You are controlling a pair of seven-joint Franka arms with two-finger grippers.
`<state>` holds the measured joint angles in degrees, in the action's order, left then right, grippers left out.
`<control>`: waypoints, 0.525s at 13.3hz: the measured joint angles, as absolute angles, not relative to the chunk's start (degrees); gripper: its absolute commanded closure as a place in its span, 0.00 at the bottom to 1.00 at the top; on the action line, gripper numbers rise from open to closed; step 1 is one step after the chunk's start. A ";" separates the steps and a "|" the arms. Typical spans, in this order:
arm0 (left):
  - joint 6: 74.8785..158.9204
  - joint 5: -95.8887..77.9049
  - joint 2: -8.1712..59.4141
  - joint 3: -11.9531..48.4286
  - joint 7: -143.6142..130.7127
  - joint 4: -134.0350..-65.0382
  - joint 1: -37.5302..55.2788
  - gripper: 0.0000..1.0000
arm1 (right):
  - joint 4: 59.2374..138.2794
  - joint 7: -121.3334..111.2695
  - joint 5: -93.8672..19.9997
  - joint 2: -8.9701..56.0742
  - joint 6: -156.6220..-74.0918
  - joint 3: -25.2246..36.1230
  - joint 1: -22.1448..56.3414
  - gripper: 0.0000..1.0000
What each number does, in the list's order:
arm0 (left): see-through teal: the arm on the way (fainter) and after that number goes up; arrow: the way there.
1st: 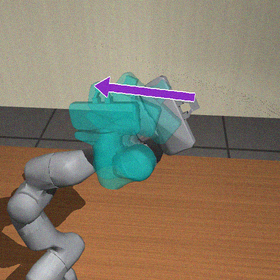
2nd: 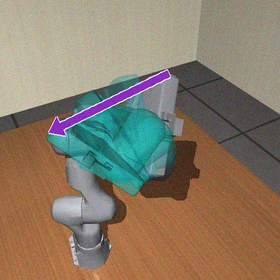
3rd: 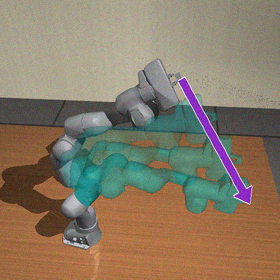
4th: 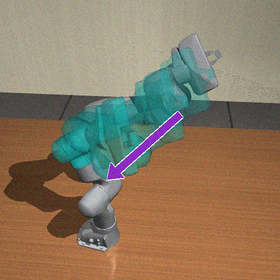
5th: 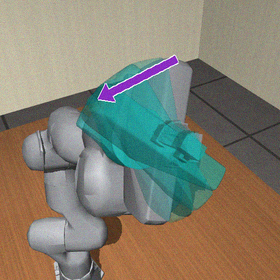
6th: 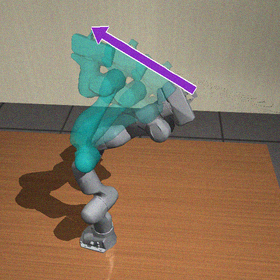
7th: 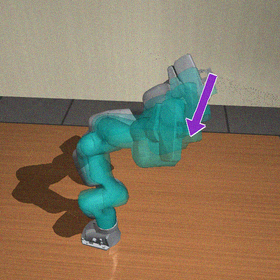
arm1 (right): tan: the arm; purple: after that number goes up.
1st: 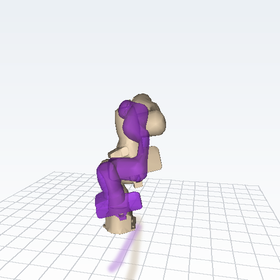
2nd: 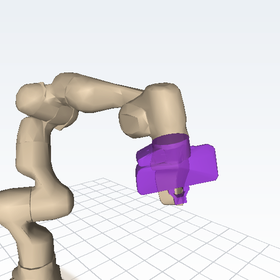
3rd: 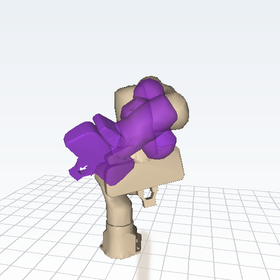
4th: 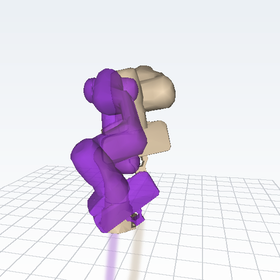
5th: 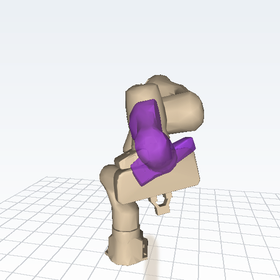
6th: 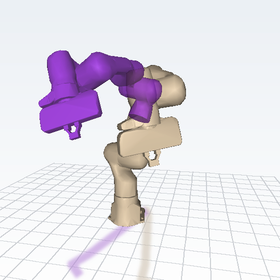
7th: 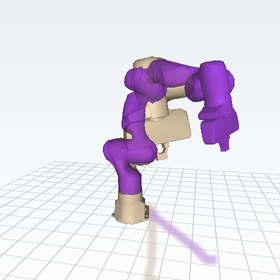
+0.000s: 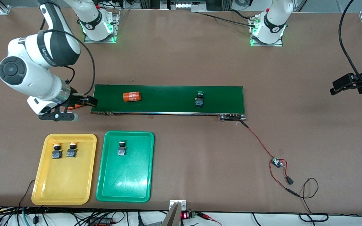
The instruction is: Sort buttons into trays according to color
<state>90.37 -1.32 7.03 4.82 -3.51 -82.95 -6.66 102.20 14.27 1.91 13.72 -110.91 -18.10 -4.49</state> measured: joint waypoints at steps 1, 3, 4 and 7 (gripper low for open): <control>90.33 -1.32 7.01 4.81 -3.74 -82.95 -6.70 0.00 | 102.20 13.41 1.93 13.72 -110.91 -18.15 -4.52 0.00; 90.27 -1.32 6.98 4.81 -3.76 -82.95 -6.81 0.00 | 102.20 11.14 1.97 13.72 -110.91 -18.14 -4.90 0.00; 90.26 -1.32 6.96 4.81 -3.76 -82.95 -6.81 0.00 | 102.20 10.62 1.97 13.72 -110.91 -18.14 -5.07 0.00; 89.52 -1.32 6.82 4.93 -3.76 -82.95 -6.80 0.00 | 102.25 10.55 1.97 13.73 -110.85 -18.13 -5.16 0.00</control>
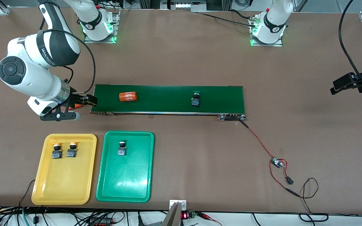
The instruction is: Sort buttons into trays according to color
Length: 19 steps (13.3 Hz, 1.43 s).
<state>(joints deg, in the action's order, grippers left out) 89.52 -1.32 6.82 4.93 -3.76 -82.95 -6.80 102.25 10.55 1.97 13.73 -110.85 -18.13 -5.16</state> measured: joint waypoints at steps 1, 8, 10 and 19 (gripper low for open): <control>89.21 -1.32 6.72 4.94 -3.76 -82.96 -6.81 0.00 | 102.28 10.56 1.97 13.73 -110.85 -18.14 -5.16 0.00; 89.03 -1.24 6.46 4.93 -3.76 -83.45 -6.84 0.00 | 102.39 10.56 1.97 13.87 -110.85 -17.91 -5.38 0.00; 90.56 -1.24 6.40 4.93 -3.76 -84.31 -6.88 0.00 | 102.39 10.56 1.97 13.89 -110.85 -17.90 -5.52 0.00; 94.27 -1.23 1.41 5.29 -3.76 -91.95 -6.90 0.00 | 102.39 10.57 1.97 13.89 -110.85 -17.90 -5.66 0.00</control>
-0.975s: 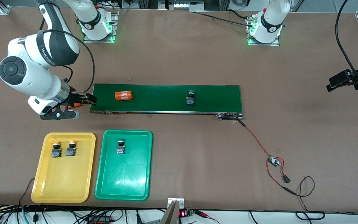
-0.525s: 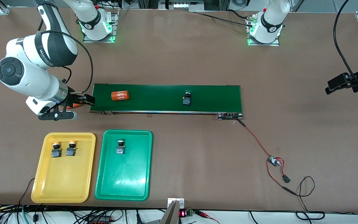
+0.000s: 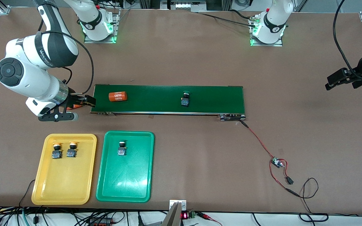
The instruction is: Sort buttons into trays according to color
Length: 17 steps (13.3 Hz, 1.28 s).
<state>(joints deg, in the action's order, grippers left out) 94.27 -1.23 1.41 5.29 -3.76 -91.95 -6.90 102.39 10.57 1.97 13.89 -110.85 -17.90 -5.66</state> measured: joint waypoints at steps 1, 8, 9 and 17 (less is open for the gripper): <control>94.27 -1.23 1.33 5.31 -3.76 -92.09 -6.90 0.00 | 102.39 10.57 1.97 13.89 -110.85 -17.90 -5.66 0.00; 94.20 -1.23 1.31 5.32 -3.76 -92.55 -6.91 0.00 | 102.43 16.40 1.96 13.89 -110.67 -18.28 -5.41 0.00; 94.18 -1.23 1.31 5.34 -3.76 -92.59 -6.90 0.00 | 102.49 17.44 1.96 13.89 -110.59 -18.41 -5.06 0.00; 94.16 -1.24 1.31 5.39 -3.76 -92.77 -7.01 0.00 | 102.99 27.00 1.76 14.07 -110.77 -19.41 3.50 0.00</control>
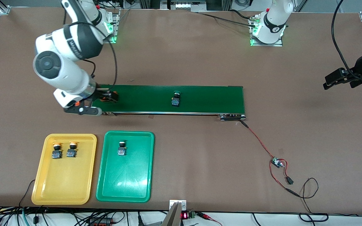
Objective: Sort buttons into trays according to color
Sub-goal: 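Reach the right gripper to the green-cap button on the belt and grasp it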
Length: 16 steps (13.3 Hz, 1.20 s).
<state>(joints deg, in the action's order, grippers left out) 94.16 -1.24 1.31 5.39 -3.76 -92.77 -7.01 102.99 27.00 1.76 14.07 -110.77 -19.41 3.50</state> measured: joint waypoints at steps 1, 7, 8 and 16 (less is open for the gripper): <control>94.16 -1.24 1.31 5.38 -3.76 -92.80 -7.13 0.00 | 103.49 27.29 1.76 14.16 -111.45 -19.49 4.55 0.00; 94.17 -1.23 1.31 5.24 -3.76 -92.99 -8.28 0.00 | 114.89 36.55 1.73 14.49 -126.51 -24.45 6.06 0.00; 94.17 -1.23 1.32 5.24 -3.76 -93.05 -8.49 0.00 | 116.62 37.49 1.73 14.50 -128.43 -24.97 6.68 0.00; 94.96 -1.23 1.33 5.19 -3.76 -93.12 -8.90 0.00 | 121.03 40.77 5.21 15.67 -133.71 -25.24 9.88 0.00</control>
<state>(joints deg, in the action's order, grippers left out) 94.96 -1.23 1.33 5.19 -3.76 -93.12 -8.90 121.03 40.77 5.21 15.67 -133.71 -25.24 9.88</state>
